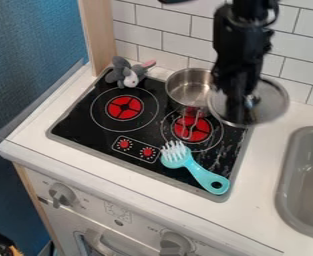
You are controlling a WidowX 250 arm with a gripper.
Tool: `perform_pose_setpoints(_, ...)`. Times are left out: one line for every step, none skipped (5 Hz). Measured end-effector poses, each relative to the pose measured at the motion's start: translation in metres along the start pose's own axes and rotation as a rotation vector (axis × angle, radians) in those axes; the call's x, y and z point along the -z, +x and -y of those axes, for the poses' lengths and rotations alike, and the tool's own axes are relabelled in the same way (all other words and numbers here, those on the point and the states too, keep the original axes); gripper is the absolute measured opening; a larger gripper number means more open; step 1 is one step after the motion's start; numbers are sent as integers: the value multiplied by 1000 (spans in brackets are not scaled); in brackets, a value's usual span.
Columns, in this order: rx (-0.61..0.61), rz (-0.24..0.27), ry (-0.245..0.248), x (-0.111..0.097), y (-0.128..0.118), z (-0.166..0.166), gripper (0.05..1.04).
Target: Moved the lid to the top of the pot
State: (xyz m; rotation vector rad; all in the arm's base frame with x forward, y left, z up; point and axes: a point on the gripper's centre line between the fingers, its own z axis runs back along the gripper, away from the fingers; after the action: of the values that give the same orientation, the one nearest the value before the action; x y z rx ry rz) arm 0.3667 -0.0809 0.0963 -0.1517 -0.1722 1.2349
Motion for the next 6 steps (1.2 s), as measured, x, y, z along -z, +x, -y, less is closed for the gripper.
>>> perform_pose_setpoints(-73, 80, -14, -8, 24, 4, 277)
perform_pose_setpoints(-140, 123, -27, -11, 49, 14, 277)
perform_pose_setpoints(-178, 139, 19, 7, 64, 14, 277)
perform_pose_setpoints(-174, 142, 61, 24, 66, 11, 277)
perform_pose_setpoints(-170, 145, 90, 37, 66, 8, 277)
perform_pose_setpoints(-172, 166, 106, 44, 71, 8, 277)
